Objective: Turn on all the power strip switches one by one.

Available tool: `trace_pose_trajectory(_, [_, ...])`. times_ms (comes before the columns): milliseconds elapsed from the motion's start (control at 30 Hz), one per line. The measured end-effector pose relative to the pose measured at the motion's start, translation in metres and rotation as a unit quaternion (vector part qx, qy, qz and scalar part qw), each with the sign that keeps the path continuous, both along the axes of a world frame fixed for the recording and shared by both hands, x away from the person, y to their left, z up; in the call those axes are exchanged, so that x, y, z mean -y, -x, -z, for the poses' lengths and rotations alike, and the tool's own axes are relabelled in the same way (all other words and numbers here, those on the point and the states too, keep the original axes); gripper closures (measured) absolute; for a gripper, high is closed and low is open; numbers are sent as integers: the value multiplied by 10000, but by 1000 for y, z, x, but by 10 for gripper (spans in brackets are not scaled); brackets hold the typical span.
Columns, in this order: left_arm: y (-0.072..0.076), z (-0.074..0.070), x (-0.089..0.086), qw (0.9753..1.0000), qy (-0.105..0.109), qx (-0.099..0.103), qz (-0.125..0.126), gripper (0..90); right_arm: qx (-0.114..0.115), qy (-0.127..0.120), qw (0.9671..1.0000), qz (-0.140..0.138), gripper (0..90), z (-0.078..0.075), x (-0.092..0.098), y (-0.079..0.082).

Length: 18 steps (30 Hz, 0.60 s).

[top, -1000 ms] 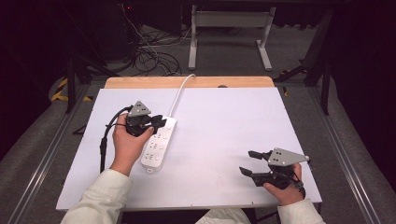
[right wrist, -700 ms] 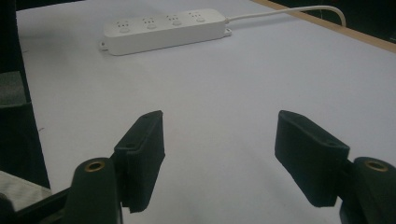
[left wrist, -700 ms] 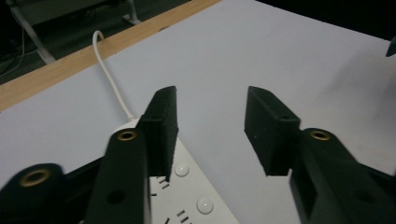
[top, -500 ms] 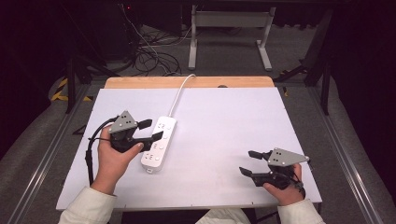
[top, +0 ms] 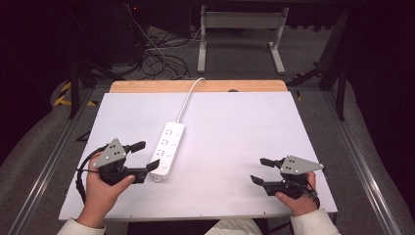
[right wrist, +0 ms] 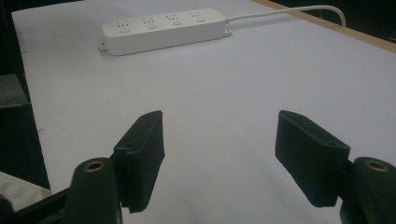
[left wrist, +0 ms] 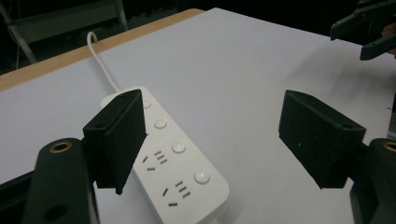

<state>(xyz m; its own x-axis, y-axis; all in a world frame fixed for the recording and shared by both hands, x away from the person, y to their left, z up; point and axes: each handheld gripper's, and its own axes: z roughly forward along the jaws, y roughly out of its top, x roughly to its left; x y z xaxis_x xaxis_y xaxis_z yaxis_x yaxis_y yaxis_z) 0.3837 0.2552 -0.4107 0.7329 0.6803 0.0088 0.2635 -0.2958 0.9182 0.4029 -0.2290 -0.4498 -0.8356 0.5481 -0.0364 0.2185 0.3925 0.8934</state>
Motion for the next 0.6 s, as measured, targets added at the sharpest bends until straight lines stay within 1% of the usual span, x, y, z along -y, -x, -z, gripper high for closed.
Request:
trace_pose_trajectory(33, [2,3,-2,10000,-24,-12,2,235,0,1,10000,0,337,0,0,0])
trace_pose_trajectory(133, [9,16,-7,9998,-217,-44,11,229,11,4,10000,-4,337,0,0,0])
trace_pose_trajectory(167, [10,21,-10,9996,-253,-105,43,226,13,-1,10000,1,337,0,0,0])
trace_pose_trajectory(200, [11,25,-12,9994,-253,-206,77,225,14,3,10000,12,337,-1,1,0])
trace_pose_trajectory(267, [14,35,-19,9995,-181,-253,55,222,12,-4,10000,19,337,0,1,0])
trace_pose_trajectory(300, [15,40,-23,9994,-129,-315,66,220,0,-7,10000,11,337,0,1,0])
trace_pose_trajectory(367, [17,49,-28,9994,-56,-348,34,198,-5,2,10000,17,337,1,2,-1])
trace_pose_trajectory(433, [19,57,-31,9995,-117,-292,-14,183,-13,-5,10000,30,337,1,2,-1])
trace_pose_trajectory(467, [20,60,-32,9994,-119,-317,-43,182,-17,-2,10000,37,337,1,3,-2])
trace_pose_trajectory(500, [20,63,-32,9993,-165,-311,-93,182,-22,2,10000,44,337,2,3,-2])
trace_pose_trajectory(533, [19,65,-32,9990,-279,-319,-124,185,-40,-10,10000,48,337,2,3,-2])
trace_pose_trajectory(567, [18,67,-31,9987,-287,-382,-184,187,-51,-16,10000,42,337,2,3,-3])
trace_pose_trajectory(600, [17,69,-30,9983,-211,-496,-239,189,-50,-9,10000,39,337,2,3,-3])
